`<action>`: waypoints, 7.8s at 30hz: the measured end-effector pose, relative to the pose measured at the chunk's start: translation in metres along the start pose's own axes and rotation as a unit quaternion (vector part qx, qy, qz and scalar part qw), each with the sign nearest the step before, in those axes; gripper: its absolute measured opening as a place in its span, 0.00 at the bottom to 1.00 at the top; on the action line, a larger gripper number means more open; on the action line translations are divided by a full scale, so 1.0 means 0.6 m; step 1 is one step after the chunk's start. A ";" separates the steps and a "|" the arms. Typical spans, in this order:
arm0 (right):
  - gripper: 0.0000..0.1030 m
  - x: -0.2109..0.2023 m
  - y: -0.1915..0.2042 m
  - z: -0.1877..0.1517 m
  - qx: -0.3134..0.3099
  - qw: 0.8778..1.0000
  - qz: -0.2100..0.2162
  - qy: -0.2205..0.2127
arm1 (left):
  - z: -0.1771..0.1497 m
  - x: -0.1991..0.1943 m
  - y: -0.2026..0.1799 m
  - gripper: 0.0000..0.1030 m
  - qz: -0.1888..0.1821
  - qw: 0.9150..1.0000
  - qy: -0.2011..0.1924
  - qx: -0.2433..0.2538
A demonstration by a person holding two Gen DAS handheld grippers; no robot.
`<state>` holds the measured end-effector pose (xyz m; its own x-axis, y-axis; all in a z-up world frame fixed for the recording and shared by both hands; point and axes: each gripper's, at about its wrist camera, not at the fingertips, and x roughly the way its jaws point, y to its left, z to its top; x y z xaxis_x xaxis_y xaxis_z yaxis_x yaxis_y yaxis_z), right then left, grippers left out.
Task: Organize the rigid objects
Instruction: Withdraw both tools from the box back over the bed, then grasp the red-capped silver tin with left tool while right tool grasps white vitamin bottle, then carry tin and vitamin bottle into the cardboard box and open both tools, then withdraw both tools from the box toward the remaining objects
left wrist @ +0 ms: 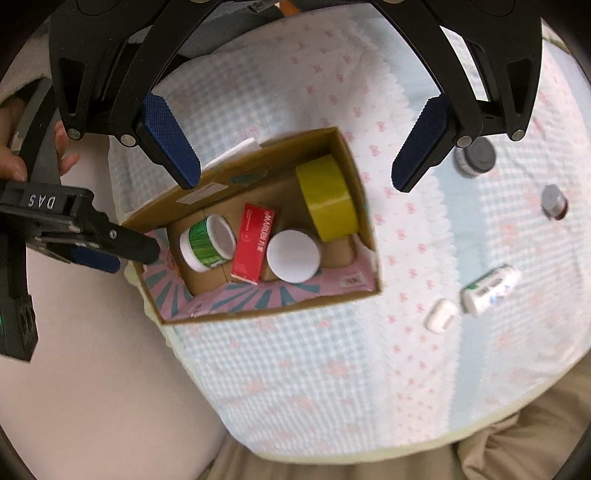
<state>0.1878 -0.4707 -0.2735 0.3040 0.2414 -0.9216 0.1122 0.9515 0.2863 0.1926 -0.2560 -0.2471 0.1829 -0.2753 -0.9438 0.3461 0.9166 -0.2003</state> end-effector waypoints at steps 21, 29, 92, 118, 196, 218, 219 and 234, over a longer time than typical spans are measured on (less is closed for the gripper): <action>1.00 -0.144 0.290 -0.047 -0.094 0.992 -0.036 -0.077 | -0.123 -0.260 0.264 1.00 0.026 0.991 -0.105 -0.078; 1.00 -0.117 0.408 -0.066 -0.106 0.991 -0.028 -0.072 | -0.171 -0.311 0.417 1.00 0.019 0.986 -0.122 -0.112; 0.49 0.566 0.679 0.088 -0.721 0.644 -0.155 0.201 | -0.042 0.196 0.778 0.42 0.067 0.980 0.181 0.058; 0.45 0.398 0.648 0.074 -0.255 0.951 -0.049 0.168 | -0.071 0.005 0.838 0.38 0.048 0.995 0.037 -0.081; 1.00 0.059 -0.140 0.015 0.020 1.000 0.017 0.001 | 0.078 0.186 -0.125 1.00 -0.039 0.983 0.087 0.154; 1.00 0.016 -0.101 -0.017 0.025 0.999 0.009 -0.024 | 0.018 0.089 -0.037 1.00 -0.012 0.994 0.055 0.098; 1.00 0.011 -0.097 -0.021 0.024 0.999 0.009 -0.026 | 0.013 0.081 -0.033 1.00 -0.011 0.994 0.051 0.095; 1.00 -0.058 -0.017 -0.041 -0.036 0.998 -0.031 -0.051 | -0.069 -0.067 0.080 1.00 0.040 0.999 -0.018 0.008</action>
<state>0.1529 -0.4844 -0.2508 0.3928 0.1643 -0.9048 0.0667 0.9762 0.2062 0.1635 -0.1891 -0.2297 0.2427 -0.2117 -0.9467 0.3440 0.9313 -0.1200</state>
